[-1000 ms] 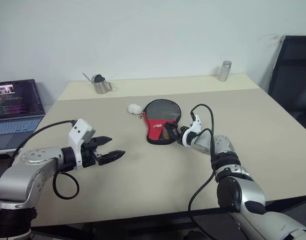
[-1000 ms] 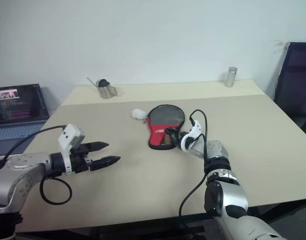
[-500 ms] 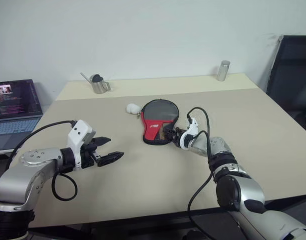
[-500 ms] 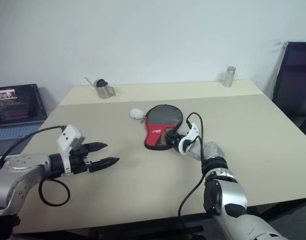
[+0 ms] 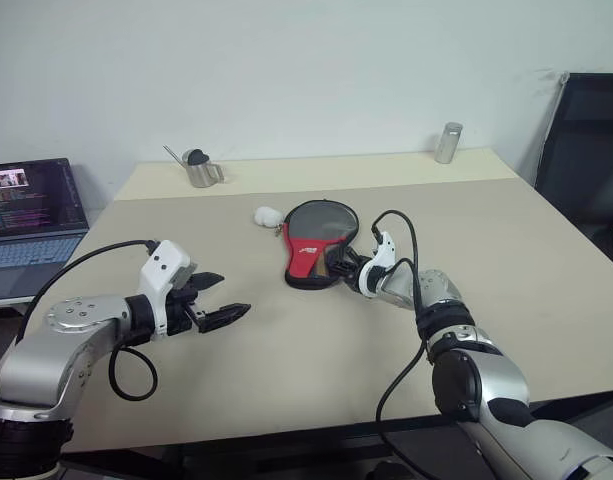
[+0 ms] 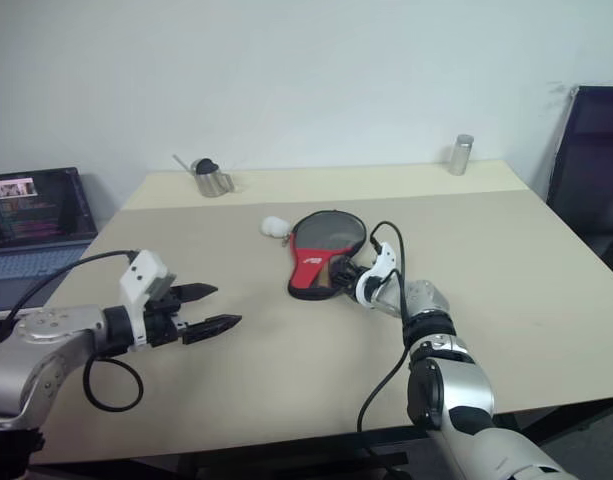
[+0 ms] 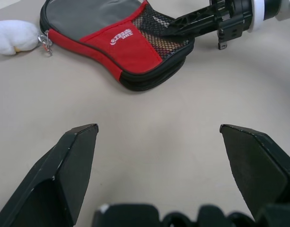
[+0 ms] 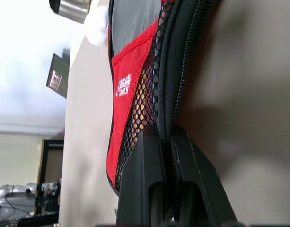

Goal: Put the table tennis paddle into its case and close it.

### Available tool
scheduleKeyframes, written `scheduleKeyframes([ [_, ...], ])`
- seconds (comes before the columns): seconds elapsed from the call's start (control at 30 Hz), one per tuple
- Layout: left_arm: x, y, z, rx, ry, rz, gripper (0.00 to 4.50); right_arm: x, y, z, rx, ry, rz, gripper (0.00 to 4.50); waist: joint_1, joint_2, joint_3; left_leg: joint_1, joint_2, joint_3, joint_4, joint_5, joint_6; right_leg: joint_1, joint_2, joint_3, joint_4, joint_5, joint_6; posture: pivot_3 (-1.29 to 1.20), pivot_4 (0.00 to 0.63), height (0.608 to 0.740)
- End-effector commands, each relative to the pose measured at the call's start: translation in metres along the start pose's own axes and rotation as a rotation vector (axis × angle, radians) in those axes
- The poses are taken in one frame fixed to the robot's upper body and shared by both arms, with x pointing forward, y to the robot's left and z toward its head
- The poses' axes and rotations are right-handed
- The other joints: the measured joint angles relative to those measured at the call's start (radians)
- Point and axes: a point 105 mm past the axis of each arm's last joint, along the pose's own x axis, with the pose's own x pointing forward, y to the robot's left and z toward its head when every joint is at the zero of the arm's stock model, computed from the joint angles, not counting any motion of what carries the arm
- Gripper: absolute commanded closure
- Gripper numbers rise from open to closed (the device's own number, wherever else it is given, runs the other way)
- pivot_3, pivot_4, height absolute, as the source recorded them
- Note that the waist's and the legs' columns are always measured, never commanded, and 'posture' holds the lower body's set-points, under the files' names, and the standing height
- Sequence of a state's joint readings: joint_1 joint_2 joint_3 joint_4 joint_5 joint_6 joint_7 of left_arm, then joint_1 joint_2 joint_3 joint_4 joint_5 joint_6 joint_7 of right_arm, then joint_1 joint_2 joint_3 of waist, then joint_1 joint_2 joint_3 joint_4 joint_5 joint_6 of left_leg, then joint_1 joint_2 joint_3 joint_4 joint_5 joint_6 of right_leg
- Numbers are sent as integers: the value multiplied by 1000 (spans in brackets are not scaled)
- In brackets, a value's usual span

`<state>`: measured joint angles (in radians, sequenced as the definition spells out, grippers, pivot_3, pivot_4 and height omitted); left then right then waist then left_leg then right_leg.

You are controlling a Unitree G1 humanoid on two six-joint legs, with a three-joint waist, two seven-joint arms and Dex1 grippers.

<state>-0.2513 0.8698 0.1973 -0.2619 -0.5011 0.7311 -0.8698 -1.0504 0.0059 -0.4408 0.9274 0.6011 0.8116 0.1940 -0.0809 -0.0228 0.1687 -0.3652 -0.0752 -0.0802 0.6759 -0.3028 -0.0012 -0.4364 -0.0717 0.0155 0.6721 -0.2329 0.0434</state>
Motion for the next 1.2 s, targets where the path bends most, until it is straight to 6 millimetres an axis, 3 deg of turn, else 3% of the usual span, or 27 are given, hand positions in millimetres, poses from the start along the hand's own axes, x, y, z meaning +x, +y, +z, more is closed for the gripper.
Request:
scheduleKeyframes([
  [0.03, 2, 3, 9, 39, -26, 6, 0, -12, 0, -8, -58, 84, 9, 4485, 2, 0, 0, 0, 0, 0, 0, 0, 0, 0, 0, 0, 0, 0, 0, 0, 150, 740],
  [0.6, 20, 5, 12, 61, -13, -81, 0, -118, -17, -66, -257, 348, 52, 4485, 40, 0, 0, -6, 1, 0, -11, 0, -1, -4, 0, -1, -16, 0, 0, 0, 150, 740],
  [0.83, 29, 5, 13, 70, -6, -122, 0, -146, -27, -83, -274, 379, 56, 4485, 48, 0, 0, -6, 1, 0, -11, 0, -1, -4, 0, -2, -16, 0, 0, 0, 150, 740],
  [1.2, 36, 10, 17, 89, -4, -144, 0, -180, -24, -109, -272, 475, 122, 4485, 48, -1, 0, -5, 1, 1, -11, -1, 0, -3, 0, -1, -16, 0, 1, 0, 150, 740],
])
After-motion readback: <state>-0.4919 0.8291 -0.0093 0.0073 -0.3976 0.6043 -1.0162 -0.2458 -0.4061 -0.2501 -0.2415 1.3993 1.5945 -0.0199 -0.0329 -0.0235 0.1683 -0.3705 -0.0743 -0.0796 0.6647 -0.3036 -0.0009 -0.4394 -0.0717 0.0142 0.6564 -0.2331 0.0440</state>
